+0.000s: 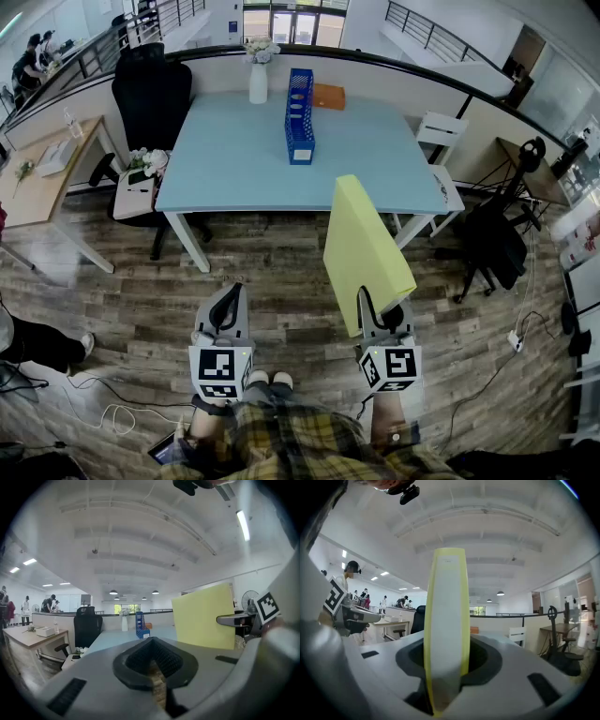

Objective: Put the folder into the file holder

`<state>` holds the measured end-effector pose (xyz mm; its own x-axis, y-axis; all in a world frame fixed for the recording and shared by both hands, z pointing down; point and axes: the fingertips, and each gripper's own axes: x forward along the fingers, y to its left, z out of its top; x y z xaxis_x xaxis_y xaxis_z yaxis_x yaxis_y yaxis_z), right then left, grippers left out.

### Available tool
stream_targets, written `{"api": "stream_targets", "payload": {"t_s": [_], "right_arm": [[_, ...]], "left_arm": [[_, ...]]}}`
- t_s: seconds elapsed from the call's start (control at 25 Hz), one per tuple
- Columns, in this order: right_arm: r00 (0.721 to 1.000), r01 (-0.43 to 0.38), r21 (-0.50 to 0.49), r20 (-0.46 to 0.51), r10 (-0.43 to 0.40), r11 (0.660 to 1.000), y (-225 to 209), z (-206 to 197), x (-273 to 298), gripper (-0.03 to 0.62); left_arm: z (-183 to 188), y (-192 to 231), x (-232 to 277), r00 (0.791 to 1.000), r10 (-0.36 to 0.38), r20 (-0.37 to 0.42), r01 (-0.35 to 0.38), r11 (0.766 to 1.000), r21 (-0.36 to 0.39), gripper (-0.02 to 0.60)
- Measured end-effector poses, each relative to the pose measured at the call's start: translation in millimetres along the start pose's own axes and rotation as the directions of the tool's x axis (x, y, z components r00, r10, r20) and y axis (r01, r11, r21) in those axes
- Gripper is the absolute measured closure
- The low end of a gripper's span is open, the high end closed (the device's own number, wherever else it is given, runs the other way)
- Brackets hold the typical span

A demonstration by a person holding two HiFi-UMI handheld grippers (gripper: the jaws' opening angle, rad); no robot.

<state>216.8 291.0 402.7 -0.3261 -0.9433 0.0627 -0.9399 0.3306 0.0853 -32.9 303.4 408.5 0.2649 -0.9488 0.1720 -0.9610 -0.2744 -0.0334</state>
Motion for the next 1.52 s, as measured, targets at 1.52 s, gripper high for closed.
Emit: {"api": "stream_targets", "payload": {"t_s": [1.52], "right_arm": [[0.999,0.052,0.026,-0.004,-0.052,0.998,-21.3,18.7,226.2,0.437]], "left_arm": [[20.0,126.3,210.7,0.998,-0.056,0.004,0.056,0.998,-0.034,0.586]]}}
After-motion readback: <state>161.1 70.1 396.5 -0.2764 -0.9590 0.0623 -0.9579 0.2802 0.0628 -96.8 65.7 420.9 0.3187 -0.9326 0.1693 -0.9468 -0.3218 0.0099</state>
